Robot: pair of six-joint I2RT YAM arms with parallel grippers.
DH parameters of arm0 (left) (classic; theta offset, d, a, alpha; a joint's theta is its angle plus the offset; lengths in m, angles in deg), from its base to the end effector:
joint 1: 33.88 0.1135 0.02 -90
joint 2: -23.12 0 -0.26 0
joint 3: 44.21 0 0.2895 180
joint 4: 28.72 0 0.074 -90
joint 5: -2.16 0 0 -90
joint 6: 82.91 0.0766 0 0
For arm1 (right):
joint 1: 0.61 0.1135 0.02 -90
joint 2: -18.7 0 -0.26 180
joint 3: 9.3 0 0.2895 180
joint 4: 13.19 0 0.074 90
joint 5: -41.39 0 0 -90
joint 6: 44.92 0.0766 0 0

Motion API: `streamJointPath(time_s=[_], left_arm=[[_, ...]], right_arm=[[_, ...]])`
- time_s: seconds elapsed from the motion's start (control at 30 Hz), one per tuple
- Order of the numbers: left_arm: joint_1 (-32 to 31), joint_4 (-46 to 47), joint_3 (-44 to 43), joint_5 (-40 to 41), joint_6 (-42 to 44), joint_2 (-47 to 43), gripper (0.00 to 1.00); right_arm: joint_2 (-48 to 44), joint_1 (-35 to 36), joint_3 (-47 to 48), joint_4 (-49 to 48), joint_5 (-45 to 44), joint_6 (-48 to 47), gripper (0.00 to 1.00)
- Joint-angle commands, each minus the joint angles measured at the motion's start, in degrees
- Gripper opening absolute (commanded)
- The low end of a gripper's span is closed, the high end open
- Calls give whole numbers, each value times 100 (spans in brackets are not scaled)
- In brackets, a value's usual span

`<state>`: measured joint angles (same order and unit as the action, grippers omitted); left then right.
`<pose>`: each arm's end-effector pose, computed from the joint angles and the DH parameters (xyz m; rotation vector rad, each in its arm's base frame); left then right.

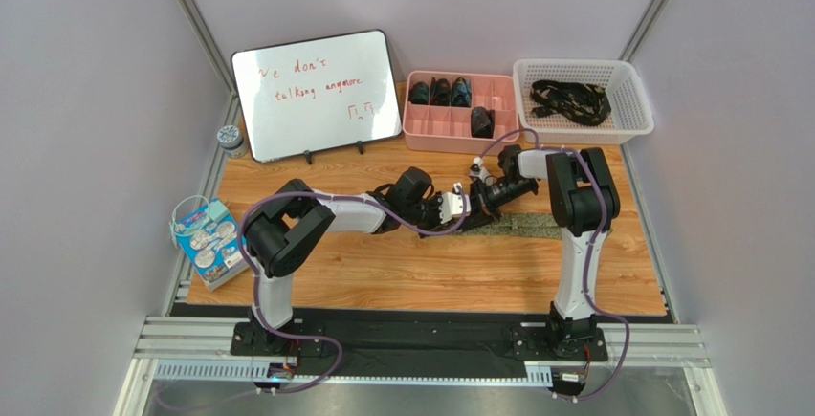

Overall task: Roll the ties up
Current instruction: Roll the tie at the center of the board.

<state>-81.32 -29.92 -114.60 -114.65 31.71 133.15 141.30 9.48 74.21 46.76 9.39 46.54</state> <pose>0.2719 -0.3472 0.0800 1.5462 1.7021 -0.7409 0.3497 0.1282 0.0368 0.0805 -2.5531 -1.3871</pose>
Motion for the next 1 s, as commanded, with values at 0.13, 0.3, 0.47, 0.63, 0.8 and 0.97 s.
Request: streamJointPath(time_s=[0.13, 0.3, 0.47, 0.63, 0.8, 0.97], left_arm=[[-160, -1444, 157, 175, 61, -421, 4], [-178, -2262, -124, 492, -256, -334, 4], [-204, -2649, -484, 782, -502, -150, 5], [-248, -2878, -757, 975, -555, 26, 9], [-283, -3027, -880, 1020, -511, 149, 11], [-292, -3124, -959, 1063, -458, 176, 15]], right_arm=[[-676, -68, -264, 167, -790, 118, 39], [-1195, -42, -361, 45, -597, 294, 49], [-1072, 248, -378, -149, -368, 426, 49], [-959, 485, -405, -395, -359, 522, 49], [-747, 600, -282, -659, -368, 654, 46], [-562, 608, -352, -712, -535, 575, 0]])
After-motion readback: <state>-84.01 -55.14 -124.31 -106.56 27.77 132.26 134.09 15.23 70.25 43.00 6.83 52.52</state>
